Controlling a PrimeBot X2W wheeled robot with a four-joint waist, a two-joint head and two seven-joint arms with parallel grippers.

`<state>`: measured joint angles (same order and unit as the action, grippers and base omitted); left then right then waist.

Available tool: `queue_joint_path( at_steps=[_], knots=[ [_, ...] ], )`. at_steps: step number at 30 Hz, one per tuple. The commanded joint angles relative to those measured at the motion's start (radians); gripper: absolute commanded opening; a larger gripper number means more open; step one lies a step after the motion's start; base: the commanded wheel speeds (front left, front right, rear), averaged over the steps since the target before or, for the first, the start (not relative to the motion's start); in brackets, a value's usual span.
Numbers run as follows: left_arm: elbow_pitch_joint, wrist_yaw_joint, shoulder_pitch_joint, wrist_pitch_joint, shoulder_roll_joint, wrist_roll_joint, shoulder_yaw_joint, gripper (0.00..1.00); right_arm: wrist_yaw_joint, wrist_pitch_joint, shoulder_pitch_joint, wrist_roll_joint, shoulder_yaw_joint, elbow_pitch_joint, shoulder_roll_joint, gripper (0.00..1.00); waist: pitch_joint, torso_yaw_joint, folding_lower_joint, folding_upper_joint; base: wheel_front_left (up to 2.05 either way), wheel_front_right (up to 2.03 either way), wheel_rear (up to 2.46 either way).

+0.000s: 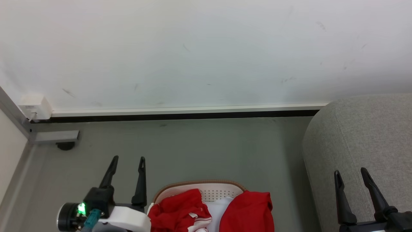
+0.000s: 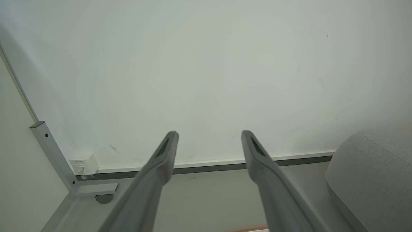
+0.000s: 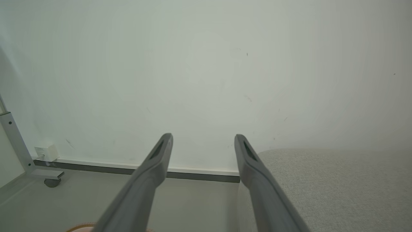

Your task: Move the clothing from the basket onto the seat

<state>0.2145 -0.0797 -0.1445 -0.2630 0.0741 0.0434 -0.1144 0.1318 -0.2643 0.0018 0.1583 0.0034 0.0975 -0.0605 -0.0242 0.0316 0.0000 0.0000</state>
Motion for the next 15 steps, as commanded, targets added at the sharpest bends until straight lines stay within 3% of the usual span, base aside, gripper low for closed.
queue_joint_path(
  at_steps=[1,15],
  knots=[
    [0.002,0.004,-0.009,-0.003,0.000,-0.015,0.004,1.00,-0.002,0.000,0.004,0.000,-0.002,-0.001,0.001,1.00,0.001,0.000,0.0000,0.0000,0.00,0.00,0.00],
    [0.011,0.025,-0.012,-0.002,-0.013,-0.002,0.025,1.00,-0.002,0.000,-0.007,0.017,-0.001,-0.004,0.003,1.00,-0.020,-0.027,0.0000,0.0000,0.00,0.00,0.00]
  ],
)
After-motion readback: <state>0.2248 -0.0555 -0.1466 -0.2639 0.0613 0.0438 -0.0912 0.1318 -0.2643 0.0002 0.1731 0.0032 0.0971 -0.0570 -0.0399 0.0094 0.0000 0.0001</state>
